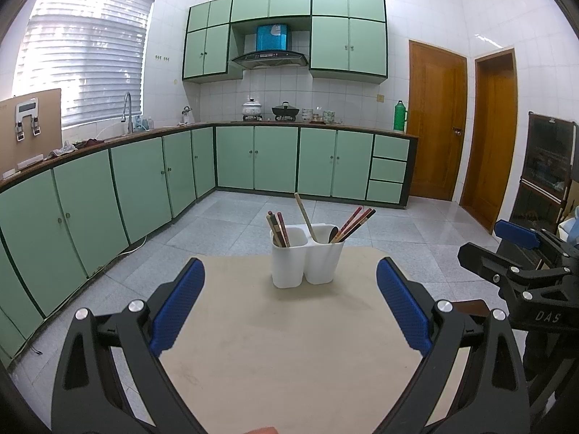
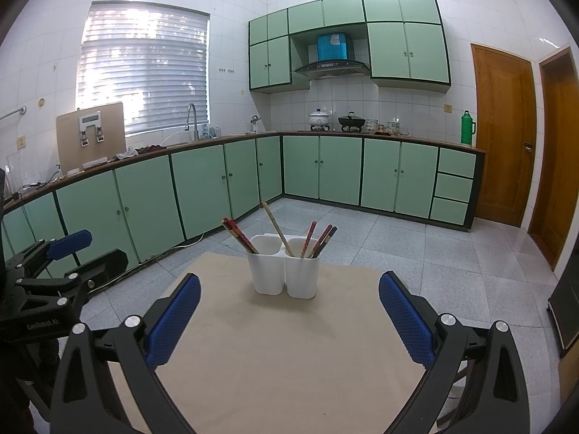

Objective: Organize utensils

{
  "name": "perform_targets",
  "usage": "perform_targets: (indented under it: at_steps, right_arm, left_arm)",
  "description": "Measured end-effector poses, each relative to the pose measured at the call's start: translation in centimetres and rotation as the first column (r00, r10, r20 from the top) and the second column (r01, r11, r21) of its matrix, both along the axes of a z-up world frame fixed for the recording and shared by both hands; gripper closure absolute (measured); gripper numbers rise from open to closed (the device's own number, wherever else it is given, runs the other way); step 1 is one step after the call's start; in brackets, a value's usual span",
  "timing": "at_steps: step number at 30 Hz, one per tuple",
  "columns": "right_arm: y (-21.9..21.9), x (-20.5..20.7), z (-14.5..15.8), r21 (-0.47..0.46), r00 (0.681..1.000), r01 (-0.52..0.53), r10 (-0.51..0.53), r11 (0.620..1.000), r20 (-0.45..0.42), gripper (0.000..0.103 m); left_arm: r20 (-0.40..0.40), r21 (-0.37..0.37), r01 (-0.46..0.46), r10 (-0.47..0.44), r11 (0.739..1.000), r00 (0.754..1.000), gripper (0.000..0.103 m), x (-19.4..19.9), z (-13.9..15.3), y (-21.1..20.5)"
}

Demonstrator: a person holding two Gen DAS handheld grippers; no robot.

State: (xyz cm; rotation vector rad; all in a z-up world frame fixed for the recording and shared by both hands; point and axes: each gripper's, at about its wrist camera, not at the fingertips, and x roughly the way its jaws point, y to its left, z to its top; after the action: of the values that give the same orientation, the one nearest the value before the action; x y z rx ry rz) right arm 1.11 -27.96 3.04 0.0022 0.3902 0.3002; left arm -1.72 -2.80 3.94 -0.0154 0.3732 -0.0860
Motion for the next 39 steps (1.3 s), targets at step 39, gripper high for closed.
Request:
perform_targets:
  at_steps: [39]
  right_arm:
    - [-0.8, 0.4, -1.1, -0.001, 1.000, 0.009, -0.009, 1.000, -0.021, 0.006]
  left_arm:
    - [-0.017, -0.004, -0.002, 0.002, 1.000, 1.000, 0.010, 0.3, -0.3, -0.4]
